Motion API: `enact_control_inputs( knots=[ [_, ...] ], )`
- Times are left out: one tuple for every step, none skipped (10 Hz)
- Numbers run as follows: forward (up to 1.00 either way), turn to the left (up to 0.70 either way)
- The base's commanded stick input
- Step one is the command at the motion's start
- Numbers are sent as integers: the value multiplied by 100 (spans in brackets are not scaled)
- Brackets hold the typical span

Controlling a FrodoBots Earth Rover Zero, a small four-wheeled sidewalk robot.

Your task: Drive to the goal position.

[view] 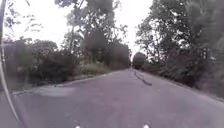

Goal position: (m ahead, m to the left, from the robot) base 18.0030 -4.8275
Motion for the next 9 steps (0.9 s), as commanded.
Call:
enact_control_inputs(
  knots=[
    [70,0],
    [70,0],
    [70,0],
    [70,0],
    [70,0],
    [70,0],
    [70,0],
    [70,0],
    [70,0]
  ],
)
